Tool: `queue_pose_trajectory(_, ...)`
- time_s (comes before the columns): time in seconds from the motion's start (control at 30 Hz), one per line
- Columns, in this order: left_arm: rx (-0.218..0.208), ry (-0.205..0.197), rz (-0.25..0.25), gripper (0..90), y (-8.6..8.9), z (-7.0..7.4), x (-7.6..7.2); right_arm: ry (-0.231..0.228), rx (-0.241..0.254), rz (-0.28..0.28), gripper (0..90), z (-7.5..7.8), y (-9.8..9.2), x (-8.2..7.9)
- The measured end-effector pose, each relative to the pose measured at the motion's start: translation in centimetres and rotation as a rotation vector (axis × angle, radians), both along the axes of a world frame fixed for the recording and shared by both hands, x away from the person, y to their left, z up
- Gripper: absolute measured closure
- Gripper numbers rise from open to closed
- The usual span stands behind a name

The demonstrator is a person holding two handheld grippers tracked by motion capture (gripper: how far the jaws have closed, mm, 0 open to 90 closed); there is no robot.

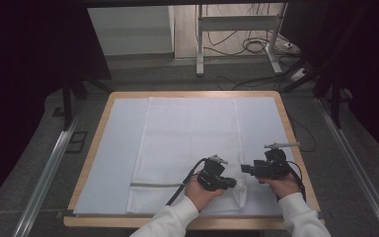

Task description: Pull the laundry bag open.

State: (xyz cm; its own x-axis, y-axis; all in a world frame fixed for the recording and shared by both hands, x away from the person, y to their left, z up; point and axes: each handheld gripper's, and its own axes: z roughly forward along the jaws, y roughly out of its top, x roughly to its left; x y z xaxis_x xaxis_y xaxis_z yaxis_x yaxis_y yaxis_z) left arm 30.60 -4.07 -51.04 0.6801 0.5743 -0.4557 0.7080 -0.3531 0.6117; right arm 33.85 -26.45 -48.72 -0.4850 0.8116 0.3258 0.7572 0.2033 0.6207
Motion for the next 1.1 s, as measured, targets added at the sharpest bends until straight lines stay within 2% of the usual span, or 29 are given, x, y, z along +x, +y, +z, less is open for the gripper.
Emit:
queue_pose_trajectory(0.27,-0.002,0.000,0.001,86.9,0.2,0.2,0.0,0.049,0.011,0.009,31.7,-0.8,0.7,0.3)
queue_pose_trajectory(0.57,0.000,-0.010,-0.003,86.9,0.3,0.3,-0.1,0.071,0.022,0.019,32.7,-1.3,1.2,0.5)
queue_pose_trajectory(0.73,-0.009,0.000,-0.003,86.9,0.4,0.3,-0.1,0.086,0.044,0.022,34.4,-1.4,1.4,0.7)
queue_pose_trajectory(0.9,-0.010,-0.005,-0.002,86.9,0.4,0.4,-0.1,0.113,0.044,0.029,38.5,-1.8,1.9,0.9)
queue_pose_trajectory(1.0,-0.010,-0.005,-0.001,86.9,0.4,0.4,-0.1,0.145,0.085,0.038,42.8,-2.1,2.1,1.1)
queue_pose_trajectory(1.1,-0.010,-0.006,-0.001,86.9,0.4,0.4,-0.1,0.171,0.097,0.041,47.2,-2.4,2.3,1.4)
